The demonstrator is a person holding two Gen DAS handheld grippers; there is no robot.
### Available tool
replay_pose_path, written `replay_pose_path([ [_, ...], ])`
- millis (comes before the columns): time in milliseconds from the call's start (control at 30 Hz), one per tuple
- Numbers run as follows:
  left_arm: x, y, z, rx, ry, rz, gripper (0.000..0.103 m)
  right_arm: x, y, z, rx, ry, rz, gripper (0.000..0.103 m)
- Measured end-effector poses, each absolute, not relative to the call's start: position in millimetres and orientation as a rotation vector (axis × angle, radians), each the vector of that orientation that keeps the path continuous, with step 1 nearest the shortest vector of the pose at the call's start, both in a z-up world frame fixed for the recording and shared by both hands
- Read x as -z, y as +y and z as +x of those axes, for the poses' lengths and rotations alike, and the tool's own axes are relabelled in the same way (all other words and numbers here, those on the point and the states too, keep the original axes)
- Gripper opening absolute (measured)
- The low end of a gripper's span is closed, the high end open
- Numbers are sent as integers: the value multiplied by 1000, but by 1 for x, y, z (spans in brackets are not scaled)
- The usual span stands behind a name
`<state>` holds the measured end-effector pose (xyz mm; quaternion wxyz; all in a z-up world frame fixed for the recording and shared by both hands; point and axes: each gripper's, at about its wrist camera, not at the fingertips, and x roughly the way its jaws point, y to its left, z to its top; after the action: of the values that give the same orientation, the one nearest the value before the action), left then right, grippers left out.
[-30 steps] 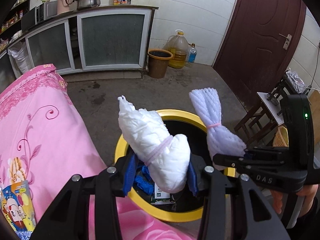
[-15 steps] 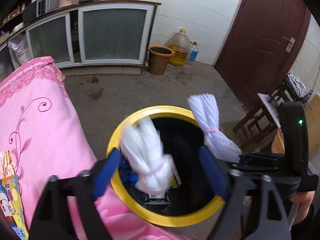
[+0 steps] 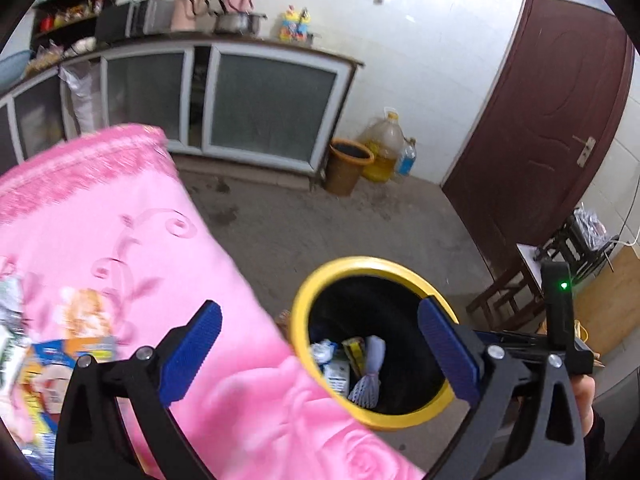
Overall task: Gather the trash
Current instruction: 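Return both tools to the table toward the remaining trash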
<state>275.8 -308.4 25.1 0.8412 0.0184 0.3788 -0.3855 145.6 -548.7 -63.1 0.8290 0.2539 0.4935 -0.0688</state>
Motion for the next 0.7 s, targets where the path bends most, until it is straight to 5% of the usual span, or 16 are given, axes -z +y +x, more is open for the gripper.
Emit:
replay_pose_path([
  [333, -54, -135, 266, 635, 662, 73, 95, 17, -447, 174, -98, 959, 351, 55],
  [700, -12, 41, 239, 336, 771, 151, 95, -15, -255, 165, -484, 814, -108, 59],
])
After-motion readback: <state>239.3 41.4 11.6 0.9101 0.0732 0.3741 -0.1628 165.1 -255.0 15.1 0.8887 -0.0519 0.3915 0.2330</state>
